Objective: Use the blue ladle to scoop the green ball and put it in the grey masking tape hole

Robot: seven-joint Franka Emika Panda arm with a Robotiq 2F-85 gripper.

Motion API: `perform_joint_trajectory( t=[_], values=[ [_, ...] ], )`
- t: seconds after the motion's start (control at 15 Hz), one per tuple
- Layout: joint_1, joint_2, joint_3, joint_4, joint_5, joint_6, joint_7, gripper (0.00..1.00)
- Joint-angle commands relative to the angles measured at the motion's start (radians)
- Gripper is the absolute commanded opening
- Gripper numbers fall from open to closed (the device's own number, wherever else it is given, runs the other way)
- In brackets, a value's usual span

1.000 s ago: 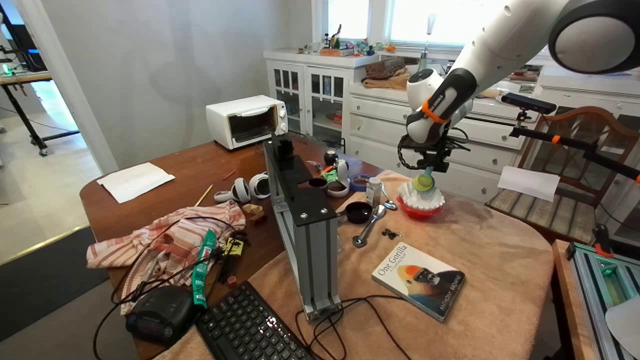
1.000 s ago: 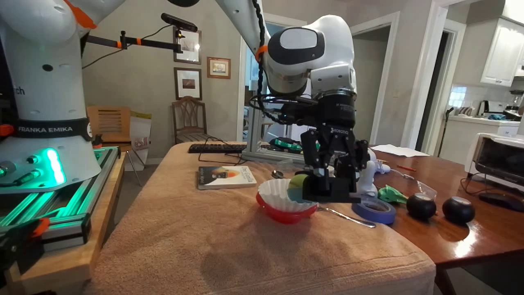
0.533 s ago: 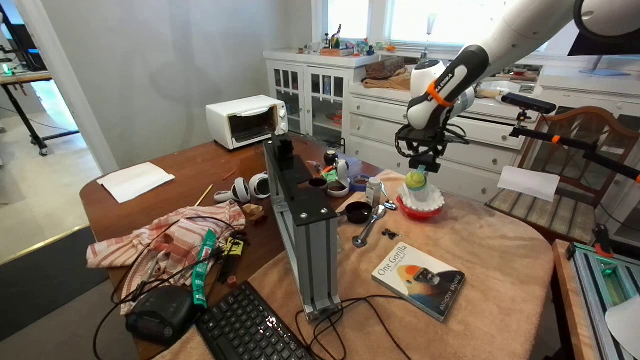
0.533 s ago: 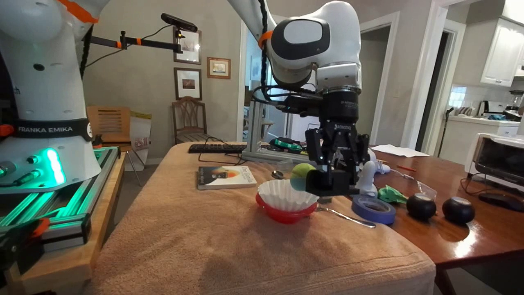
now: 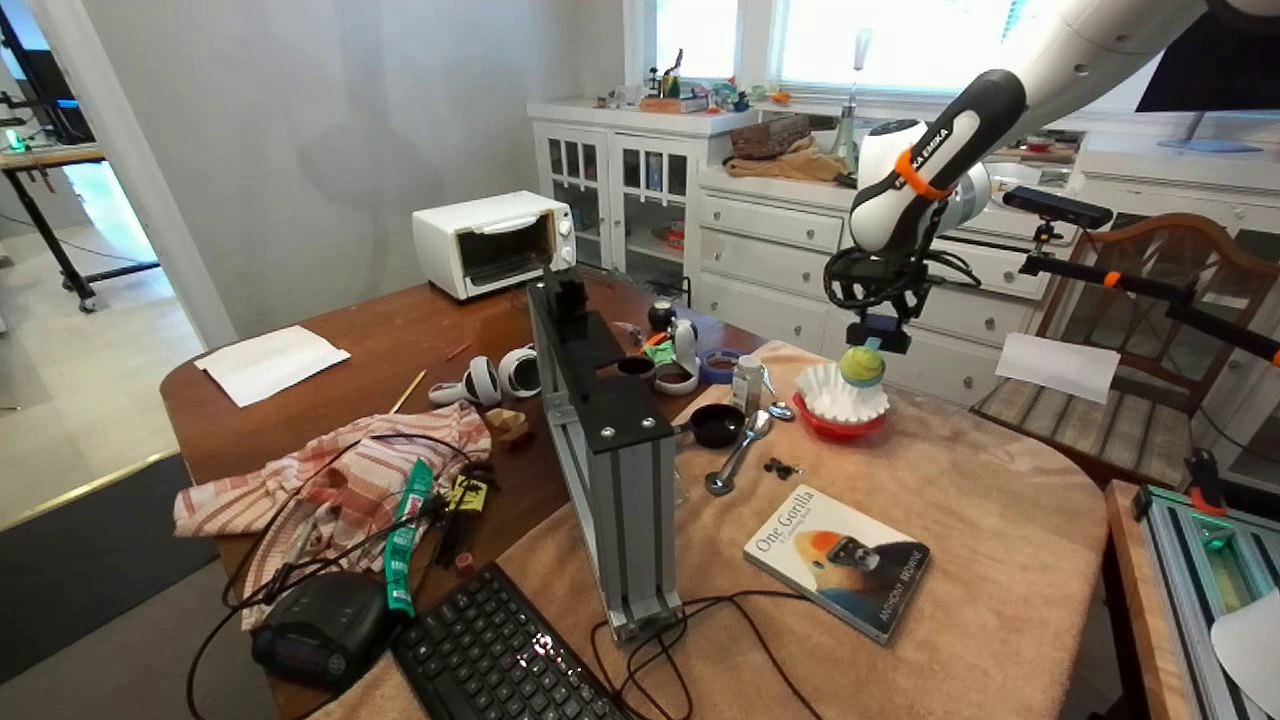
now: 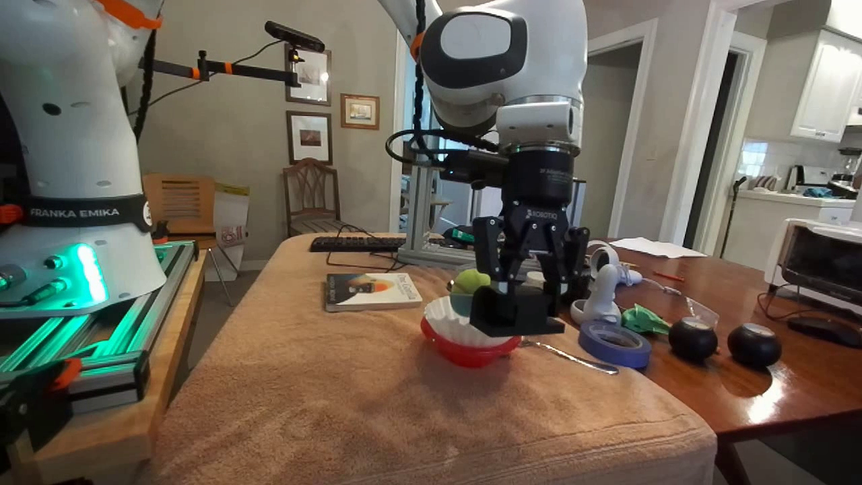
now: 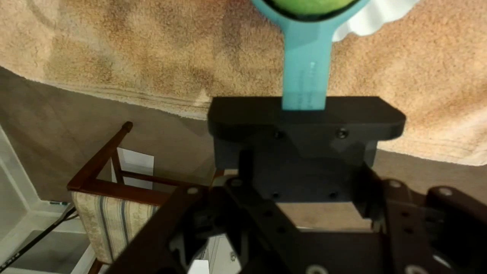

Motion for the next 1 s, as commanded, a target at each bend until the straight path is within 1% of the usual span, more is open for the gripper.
perform_joint_trajectory(
  t=[0.0, 0.2, 0.27, 0.53, 0.93],
  values=[
    [-0.040, -0.016, 0.040, -0.003, -0.036, -0.001, 0.021, 0.60],
    [-0.041, -0.022, 0.047, -0.005, -0.036, -0.001, 0.021, 0.60],
    [-0.041, -0.022, 0.047, -0.005, -0.036, -0.001, 0.021, 0.35],
    [-0.067, 0.014, 0.081, 0.091, -0.023, -0.022, 0.062, 0.35],
    [-0.104, 0.073, 0.096, 0.284, -0.071, -0.065, 0.084, 0.35]
  ],
)
